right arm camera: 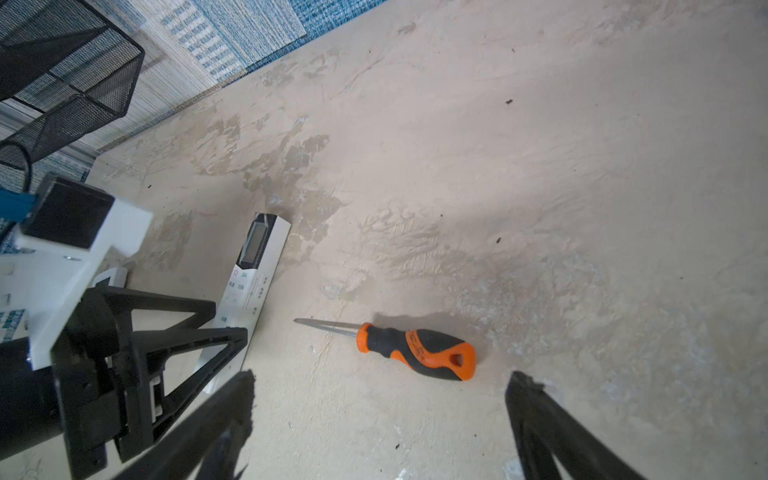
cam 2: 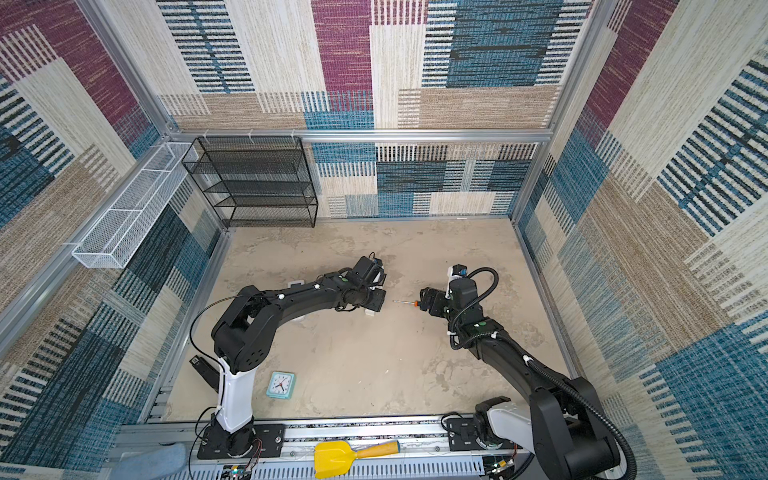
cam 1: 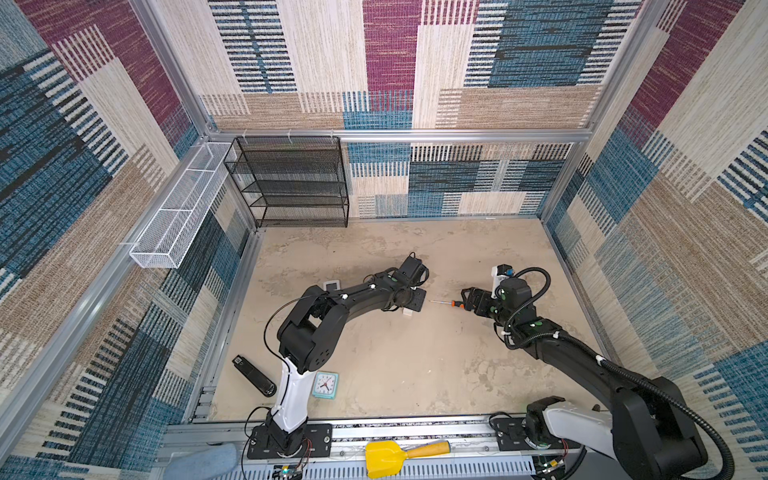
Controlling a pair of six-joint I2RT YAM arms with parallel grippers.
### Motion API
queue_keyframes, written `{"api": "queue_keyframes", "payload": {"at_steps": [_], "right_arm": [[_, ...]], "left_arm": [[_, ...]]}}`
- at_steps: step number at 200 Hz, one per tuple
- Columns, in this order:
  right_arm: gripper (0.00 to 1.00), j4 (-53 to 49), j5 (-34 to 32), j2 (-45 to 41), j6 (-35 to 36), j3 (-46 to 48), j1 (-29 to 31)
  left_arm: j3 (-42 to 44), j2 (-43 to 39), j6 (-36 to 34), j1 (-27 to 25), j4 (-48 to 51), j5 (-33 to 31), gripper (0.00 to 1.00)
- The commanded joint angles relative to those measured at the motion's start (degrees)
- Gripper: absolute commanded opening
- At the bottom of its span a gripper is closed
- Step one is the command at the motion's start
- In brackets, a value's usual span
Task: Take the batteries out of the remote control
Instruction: 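Grasp the slim white remote with the left gripper while the right approaches the screwdriver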
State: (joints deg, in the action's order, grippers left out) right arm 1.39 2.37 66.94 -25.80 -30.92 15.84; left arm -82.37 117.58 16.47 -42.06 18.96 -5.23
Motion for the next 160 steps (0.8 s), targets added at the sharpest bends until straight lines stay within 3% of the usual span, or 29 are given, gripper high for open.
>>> {"api": "queue_keyframes", "payload": {"at_steps": [1,65,98,137,160], "right_arm": [[0.96,-0.23,-0.47,-0.37,0.53,-0.47,0.06],[0.96,-0.65,0.03,-0.66,0.27,-0.51,0.07],[0.96,-0.79,-0.11,-0.99,0.25,-0.63,0.03],[0.86,-0.76,1.06,0.16,1.28,-3.64,0.07],[0.8,0.77,5.75,3.99,1.62,-7.97,0.07]], "left_arm": [[-0.94,0.61,-0.32,-0.08,1.52,-3.26,0.61],[-1.82,3.16,1.7,-0.04,-0.21,-1.82,0.47],[-0.87,2.25,2.26,-0.1,-1.08,-0.93,0.27],[5.76,-4.99,3.09,0.09,-5.6,1.36,0.15],[12.85,-11.21,3.6,0.49,-10.93,4.82,0.12]]}}
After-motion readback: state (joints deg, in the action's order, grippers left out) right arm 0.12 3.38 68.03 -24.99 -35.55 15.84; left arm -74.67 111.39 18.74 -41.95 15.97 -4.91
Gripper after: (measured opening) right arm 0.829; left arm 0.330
